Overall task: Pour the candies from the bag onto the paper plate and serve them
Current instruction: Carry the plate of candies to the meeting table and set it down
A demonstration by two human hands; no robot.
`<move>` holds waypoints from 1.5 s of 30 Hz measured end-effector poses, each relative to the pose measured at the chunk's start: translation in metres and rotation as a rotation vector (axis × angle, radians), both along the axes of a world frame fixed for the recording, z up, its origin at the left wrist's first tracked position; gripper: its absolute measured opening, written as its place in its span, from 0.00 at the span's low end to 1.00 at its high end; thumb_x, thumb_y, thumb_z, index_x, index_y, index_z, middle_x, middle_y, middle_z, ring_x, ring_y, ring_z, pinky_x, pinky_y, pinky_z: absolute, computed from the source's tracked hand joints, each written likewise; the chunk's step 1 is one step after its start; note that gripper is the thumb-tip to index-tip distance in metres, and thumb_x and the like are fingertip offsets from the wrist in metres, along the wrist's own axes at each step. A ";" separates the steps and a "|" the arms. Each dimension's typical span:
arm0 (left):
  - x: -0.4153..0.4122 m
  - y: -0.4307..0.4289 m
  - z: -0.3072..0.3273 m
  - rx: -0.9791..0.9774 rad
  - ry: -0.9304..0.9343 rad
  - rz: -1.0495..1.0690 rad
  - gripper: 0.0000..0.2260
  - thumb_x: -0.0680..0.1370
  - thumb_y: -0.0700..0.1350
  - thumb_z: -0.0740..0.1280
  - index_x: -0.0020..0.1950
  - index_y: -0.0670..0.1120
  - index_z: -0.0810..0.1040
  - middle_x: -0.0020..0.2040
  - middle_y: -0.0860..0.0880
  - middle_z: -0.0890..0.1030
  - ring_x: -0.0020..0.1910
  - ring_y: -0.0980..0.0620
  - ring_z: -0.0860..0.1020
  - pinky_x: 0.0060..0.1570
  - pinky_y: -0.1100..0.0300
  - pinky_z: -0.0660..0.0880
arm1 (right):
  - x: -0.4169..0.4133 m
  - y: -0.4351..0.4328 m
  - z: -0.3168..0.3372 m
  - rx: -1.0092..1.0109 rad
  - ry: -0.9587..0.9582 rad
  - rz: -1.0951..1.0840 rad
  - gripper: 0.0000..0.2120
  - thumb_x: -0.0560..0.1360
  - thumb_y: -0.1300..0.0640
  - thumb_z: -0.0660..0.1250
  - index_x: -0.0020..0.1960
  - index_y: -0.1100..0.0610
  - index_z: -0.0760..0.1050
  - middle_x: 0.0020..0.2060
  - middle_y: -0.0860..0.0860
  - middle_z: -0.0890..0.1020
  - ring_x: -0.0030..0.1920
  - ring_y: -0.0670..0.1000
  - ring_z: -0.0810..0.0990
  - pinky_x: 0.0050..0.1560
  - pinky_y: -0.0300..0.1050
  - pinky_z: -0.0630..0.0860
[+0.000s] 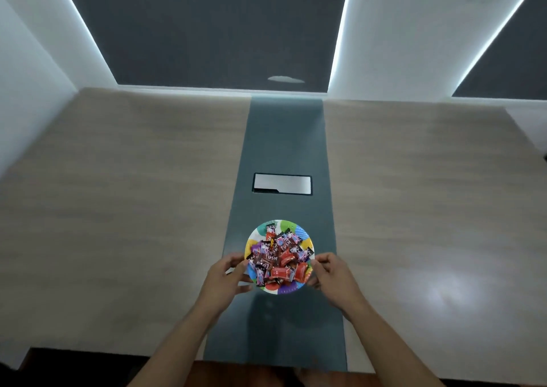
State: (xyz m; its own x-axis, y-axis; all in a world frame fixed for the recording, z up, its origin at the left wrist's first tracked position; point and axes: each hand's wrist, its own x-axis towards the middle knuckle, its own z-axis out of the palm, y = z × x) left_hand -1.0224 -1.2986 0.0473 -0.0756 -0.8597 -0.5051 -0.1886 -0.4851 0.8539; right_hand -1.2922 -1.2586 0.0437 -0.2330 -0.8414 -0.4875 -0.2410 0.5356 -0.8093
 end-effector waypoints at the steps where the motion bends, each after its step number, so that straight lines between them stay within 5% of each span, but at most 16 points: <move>1: -0.006 -0.012 -0.003 0.000 0.001 0.004 0.06 0.86 0.48 0.68 0.59 0.51 0.84 0.56 0.45 0.88 0.48 0.46 0.90 0.48 0.52 0.88 | -0.006 -0.013 -0.004 0.012 0.004 0.008 0.09 0.88 0.54 0.65 0.57 0.60 0.77 0.41 0.54 0.88 0.32 0.42 0.86 0.41 0.42 0.82; 14: -0.041 -0.168 -0.055 0.095 -0.066 -0.024 0.07 0.86 0.44 0.67 0.61 0.45 0.82 0.60 0.42 0.85 0.46 0.49 0.89 0.41 0.61 0.86 | -0.035 -0.163 -0.052 0.060 0.059 0.010 0.06 0.88 0.54 0.64 0.54 0.54 0.75 0.40 0.50 0.87 0.30 0.42 0.85 0.37 0.41 0.81; 18: -0.048 -0.215 -0.072 0.104 -0.092 -0.051 0.07 0.86 0.44 0.67 0.62 0.45 0.82 0.62 0.43 0.84 0.47 0.46 0.89 0.46 0.55 0.87 | -0.038 -0.202 -0.065 0.084 0.054 -0.040 0.05 0.88 0.55 0.65 0.54 0.56 0.76 0.41 0.53 0.87 0.35 0.51 0.86 0.44 0.50 0.83; 22: -0.059 -0.263 -0.088 0.129 -0.129 -0.063 0.09 0.86 0.44 0.67 0.64 0.43 0.81 0.63 0.43 0.84 0.50 0.43 0.89 0.53 0.49 0.88 | -0.046 -0.245 -0.082 0.105 0.103 -0.025 0.08 0.88 0.54 0.65 0.49 0.49 0.74 0.40 0.49 0.87 0.35 0.48 0.86 0.42 0.47 0.80; 27: -0.076 -0.313 -0.113 0.151 -0.157 -0.080 0.09 0.87 0.43 0.66 0.66 0.43 0.80 0.62 0.43 0.84 0.54 0.40 0.89 0.56 0.45 0.87 | -0.059 -0.297 -0.112 0.140 0.105 -0.045 0.05 0.88 0.56 0.65 0.56 0.58 0.76 0.40 0.51 0.86 0.34 0.47 0.85 0.39 0.44 0.79; 32: -0.092 -0.352 -0.141 0.170 -0.205 -0.059 0.09 0.87 0.41 0.65 0.65 0.42 0.80 0.59 0.41 0.85 0.55 0.38 0.88 0.58 0.43 0.87 | -0.069 -0.334 -0.146 0.166 0.094 -0.072 0.07 0.87 0.56 0.65 0.50 0.53 0.76 0.42 0.54 0.88 0.33 0.47 0.86 0.48 0.53 0.85; 37: -0.102 -0.375 -0.173 0.183 -0.255 -0.068 0.08 0.86 0.41 0.66 0.64 0.41 0.80 0.58 0.39 0.86 0.55 0.37 0.88 0.56 0.44 0.87 | -0.074 -0.357 -0.175 0.202 0.113 -0.075 0.06 0.87 0.56 0.64 0.55 0.58 0.77 0.42 0.56 0.88 0.35 0.52 0.85 0.51 0.58 0.85; 41: -0.105 -0.380 -0.190 0.189 -0.275 -0.042 0.07 0.86 0.41 0.67 0.62 0.42 0.81 0.57 0.41 0.86 0.53 0.38 0.89 0.54 0.44 0.88 | -0.076 -0.364 -0.189 0.218 0.111 -0.108 0.09 0.87 0.57 0.65 0.59 0.63 0.78 0.41 0.57 0.87 0.33 0.49 0.84 0.42 0.48 0.82; 45: -0.105 -0.377 -0.199 0.142 -0.310 -0.045 0.06 0.86 0.43 0.67 0.60 0.45 0.81 0.55 0.44 0.87 0.49 0.43 0.89 0.53 0.44 0.88 | -0.076 -0.364 -0.194 0.196 0.128 -0.110 0.05 0.86 0.56 0.66 0.56 0.57 0.78 0.40 0.54 0.88 0.34 0.48 0.85 0.40 0.44 0.80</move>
